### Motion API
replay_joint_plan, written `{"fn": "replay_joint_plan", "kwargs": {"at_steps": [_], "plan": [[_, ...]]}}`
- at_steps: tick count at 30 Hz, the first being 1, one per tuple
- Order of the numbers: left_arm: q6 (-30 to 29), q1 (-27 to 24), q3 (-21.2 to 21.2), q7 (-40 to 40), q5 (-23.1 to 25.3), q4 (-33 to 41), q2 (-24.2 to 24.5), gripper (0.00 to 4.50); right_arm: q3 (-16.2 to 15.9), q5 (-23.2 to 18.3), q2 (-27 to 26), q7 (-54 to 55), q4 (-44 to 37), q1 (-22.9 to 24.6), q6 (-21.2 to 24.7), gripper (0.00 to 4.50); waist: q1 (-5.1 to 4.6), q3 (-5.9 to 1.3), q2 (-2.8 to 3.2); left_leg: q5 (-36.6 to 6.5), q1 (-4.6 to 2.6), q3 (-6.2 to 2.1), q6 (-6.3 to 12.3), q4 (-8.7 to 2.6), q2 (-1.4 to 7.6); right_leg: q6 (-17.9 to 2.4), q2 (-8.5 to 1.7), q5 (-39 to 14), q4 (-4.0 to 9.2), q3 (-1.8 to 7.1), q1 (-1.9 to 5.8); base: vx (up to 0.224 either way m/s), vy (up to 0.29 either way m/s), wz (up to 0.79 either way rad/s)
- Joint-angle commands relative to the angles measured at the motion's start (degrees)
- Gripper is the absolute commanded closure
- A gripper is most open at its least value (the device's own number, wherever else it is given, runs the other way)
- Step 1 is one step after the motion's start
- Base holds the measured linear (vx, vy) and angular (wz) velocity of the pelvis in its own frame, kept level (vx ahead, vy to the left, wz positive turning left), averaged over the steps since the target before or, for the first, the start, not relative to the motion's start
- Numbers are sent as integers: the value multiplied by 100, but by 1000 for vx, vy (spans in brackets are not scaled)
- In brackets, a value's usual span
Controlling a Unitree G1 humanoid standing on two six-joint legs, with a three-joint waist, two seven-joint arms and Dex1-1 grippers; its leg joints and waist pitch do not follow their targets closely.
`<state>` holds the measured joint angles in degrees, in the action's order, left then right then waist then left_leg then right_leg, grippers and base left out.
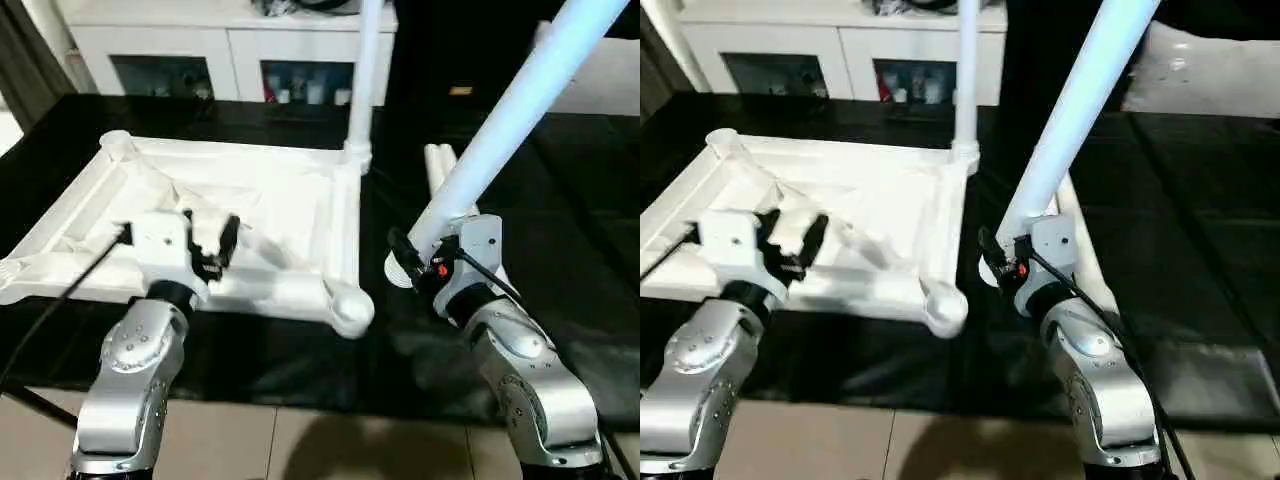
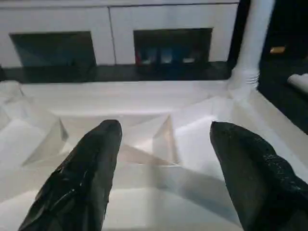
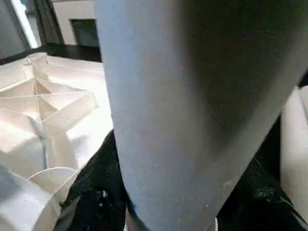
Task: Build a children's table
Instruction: Move to table
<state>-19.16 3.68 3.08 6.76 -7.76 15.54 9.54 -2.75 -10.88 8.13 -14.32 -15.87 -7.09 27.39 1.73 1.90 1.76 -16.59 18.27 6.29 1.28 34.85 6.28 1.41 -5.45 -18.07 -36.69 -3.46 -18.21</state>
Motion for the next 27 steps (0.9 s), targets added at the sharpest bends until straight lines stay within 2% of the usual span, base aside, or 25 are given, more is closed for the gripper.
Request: {"fn": "replay_joint_plan", "kwargs": {"at_steps": [1, 2, 3, 4, 5, 6, 7, 8, 9, 10, 11, 12, 13, 14, 15, 16, 17, 18, 19, 20, 21, 23, 25, 26, 27], "plan": [[43, -43, -68, -28, 17, 14, -68, 117, 35, -5, 82, -64, -19, -60, -33, 260, -181, -385, 2, 3095, -973, -874, 3075, -191, 948, 234, -182, -130, -281, 215, -870, 55, -92, -9], [50, -50, -75, -28, 20, 21, -73, 117, 28, -7, 94, -73, -16, -70, -32, 260, -181, -385, 2, 3095, -973, -874, 3075, -191, 948, 234, -182, -130, -281, 215, -870, 55, -92, -9], [60, -60, -87, -20, 21, 29, -78, 117, 24, -12, 102, -84, -15, -83, -35, 260, -42, -298, -215, 1850, -427, -294, 2139, 24, 261, 75, -286, 575, 276, 468, -359, -23, -111, -2], [85, -62, -101, -1, 25, 22, -82, 117, 25, -18, 109, -95, -10, -95, -40, 260, 257, -181, -377, -11, 457, -5, 1385, 638, -267, -246, -809, 735, 706, 1253, 567, 37, -81, 1], [85, -62, -101, -1, 25, 22, -82, 117, 25, -18, 109, -95, -10, -95, -40, 260, 308, -234, -380, 139, 714, -145, 585, 867, -50, -504, -884, 985, 558, 997, 791, 37, -81, 1], [148, -59, -151, 105, 10, -9, -46, 117, 32, -24, 119, -115, -3, -106, -61, 260, 365, -249, -352, 297, 711, -152, 252, 812, -75, -601, -718, 1362, 530, 917, 725, 107, -50, -5], [182, -49, -212, 233, 1, -32, 25, 117, 40, -27, 125, -122, -7, -102, -71, 260, 335, -154, -293, 717, 717, -154, 9, 580, 21, -826, -616, 1594, 599, 636, 659, 88, -49, -5], [188, -45, -228, 265, 5, -36, 48, 117, 42, -27, 126, -122, -8, -100, -73, 260, 367, -209, -66, 1306, 591, -173, 56, 75, 208, -1017, -402, 1283, 609, 344, 539, 165, -19, -8], [186, -43, -231, 270, 18, -38, 55, 117, 42, -22, 127, -121, -7, -98, -78, 260, 351, -219, 72, 1529, 506, -191, 174, -149, 330, -1002, -310, 1161, 582, 200, 494, 118, 12, -8], [193, -37, -227, 276, 28, -45, 52, 117, 47, -16, 130, -118, -3, -94, -90, 260, 159, -224, 155, 1836, 352, -507, 889, -313, 704, -619, 157, 1256, 78, 29, 294, 144, 45, -7], [197, -34, -225, 277, 27, -48, 48, 117, 49, -15, 131, -118, -1, -93, -94, 260, 146, -371, 352, 2374, -58, -742, 1366, -186, 921, -541, 158, 1046, -176, 44, -43, 108, 28, -8], [207, -21, -201, 286, 16, -65, 42, 117, 70, -7, 116, -91, -10, -69, -107, 260, 129, -489, 295, 5128, -337, -991, 1814, 83, 1095, -222, -121, 1137, -194, 304, -424, 108, 28, -8], [205, -16, -201, 292, 23, -75, 51, 117, 79, -6, 107, -81, -15, -60, -111, 260, 198, -455, 220, 6570, -218, -868, 1416, 139, 920, 79, -187, 1715, -57, 440, -453, 16, 62, -5], [199, -9, -204, 308, 51, -95, 69, 117, 90, -12, 96, -59, -24, -44, -119, 260, 198, -455, 220, 6570, -218, -868, 1416, 139, 920, 79, -187, 1715, -57, 440, -453, 0, 0, 0], [199, -9, -204, 308, 51, -95, 69, 117, 90, -12, 96, -59, -24, -44, -119, 260, 303, -378, -17, 4535, 234, -393, 766, 153, 373, -119, -296, 2417, 232, 528, -207, -64, 67, -1], [199, -9, -204, 308, 51, -95, 69, 117, 90, -12, 96, -59, -24, -44, -119, 260, 364, -391, -101, 2605, 449, -211, 423, -1, 263, -115, -342, 2867, 188, 531, 76, 0, 0, 0], [193, -6, -219, 341, 60, -104, 92, 117, 95, -16, 89, -45, -29, -38, -123, 260, 364, -391, -101, 2605, 449, -211, 423, -1, 263, -115, -342, 2867, 188, 531, 76, -70, -16, -3], [187, 2, -260, 412, 72, -130, 155, 117, 107, -24, 73, -15, -39, -25, -133, 260, 407, -325, 1, 749, 390, -205, -59, -203, 388, -212, -317, 2347, 271, 479, 47, 0, 0, 0], [229, 12, -293, 500, 68, -160, 218, 117, 118, -23, 62, 4, -39, -23, -138, 260, 390, -293, 32, 276, 344, -219, -205, -274, 431, -328, -283, 1866, 307, 450, 26, -96, -30, 2], [198, 24, -315, 651, -6, -178, 291, 117, 132, -20, 53, 20, -33, -34, -147, 260, 344, -237, 72, -602, 282, -234, -414, -398, 496, -570, -227, 852, 364, 429, -20, -105, -22, 4], [158, 37, -343, 852, -116, -202, 391, 117, 153, -10, 40, 35, -25, -49, -159, 260, 320, -193, 71, -1240, 237, -211, -555, -485, 511, -739, -223, -85, 441, 453, -50, -105, -22, 4], [50, 113, -414, 1184, -166, -293, 639, 117, 195, 28, 54, 47, 32, -99, -211, 260, 308, -152, 67, -1681, 205, -185, -662, -535, 524, -812, -243, -891, 514, 480, -92, -49, -8, 2], [47, 148, -442, 1340, -155, -341, 747, 117, 206, 28, 69, 28, 54, -109, -282, 260, 299, -90, 44, -2338, 131, -167, -873, -579, 511, -673, -304, -2329, 660, 516, -169, -104, -5, -1], [54, 168, -463, 1427, -153, -367, 803, 117, 210, 19, 85, 6, 64, -115, -294, 260, 306, -101, 33, -2294, 135, -157, -900, -592, 531, -623, -312, -2366, 677, 519, -178, -100, -2, -3], [85, 283, -604, 2000, -192, -500, 1134, 88, 284, -72, 147, -99, 152, -172, -314, 260, 317, -106, 39, -2237, 142, -161, -895, -605, 537, -602, -314, -2300, 676, 521, -176, -62, 2, -5]]}}
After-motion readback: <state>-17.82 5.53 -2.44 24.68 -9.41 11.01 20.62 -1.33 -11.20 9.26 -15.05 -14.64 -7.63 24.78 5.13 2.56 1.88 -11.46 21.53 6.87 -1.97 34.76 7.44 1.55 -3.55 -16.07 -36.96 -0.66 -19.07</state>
